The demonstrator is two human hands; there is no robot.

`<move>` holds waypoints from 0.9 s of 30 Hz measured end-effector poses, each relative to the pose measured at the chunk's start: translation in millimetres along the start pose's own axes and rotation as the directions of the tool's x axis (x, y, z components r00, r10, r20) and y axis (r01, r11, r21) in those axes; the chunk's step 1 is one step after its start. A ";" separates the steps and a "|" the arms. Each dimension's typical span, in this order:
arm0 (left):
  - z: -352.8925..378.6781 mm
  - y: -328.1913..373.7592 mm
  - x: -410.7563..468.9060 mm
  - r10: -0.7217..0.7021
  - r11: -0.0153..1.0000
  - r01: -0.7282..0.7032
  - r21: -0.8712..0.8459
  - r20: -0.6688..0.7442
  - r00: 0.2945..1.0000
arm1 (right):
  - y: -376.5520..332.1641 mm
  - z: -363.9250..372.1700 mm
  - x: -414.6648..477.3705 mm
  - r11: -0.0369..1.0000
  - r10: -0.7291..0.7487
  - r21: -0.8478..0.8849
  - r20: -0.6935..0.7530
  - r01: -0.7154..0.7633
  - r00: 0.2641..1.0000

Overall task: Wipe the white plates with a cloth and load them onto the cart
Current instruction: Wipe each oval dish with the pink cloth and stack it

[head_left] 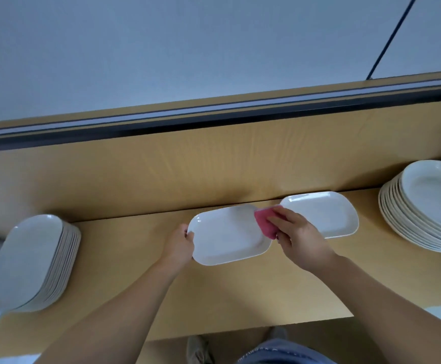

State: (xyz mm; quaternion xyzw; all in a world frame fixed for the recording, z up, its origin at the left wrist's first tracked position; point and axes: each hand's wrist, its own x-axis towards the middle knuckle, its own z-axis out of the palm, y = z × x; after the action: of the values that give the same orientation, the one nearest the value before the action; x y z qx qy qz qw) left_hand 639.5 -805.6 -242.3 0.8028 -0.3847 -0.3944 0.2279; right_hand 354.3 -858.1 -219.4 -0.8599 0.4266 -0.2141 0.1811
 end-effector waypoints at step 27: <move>-35.6 -66.9 1.2 0.200 0.800 -0.319 0.509 0.276 0.940 | -62.6 113.4 46.9 0.952 0.196 -0.296 0.403 -0.076 0.894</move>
State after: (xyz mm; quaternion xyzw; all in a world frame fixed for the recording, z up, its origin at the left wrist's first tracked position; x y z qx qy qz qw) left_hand 698.0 -764.2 -266.9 0.7278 -0.6093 -0.3149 0.0000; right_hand 480.2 -845.8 -274.0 -0.8701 0.4613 0.0538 0.1648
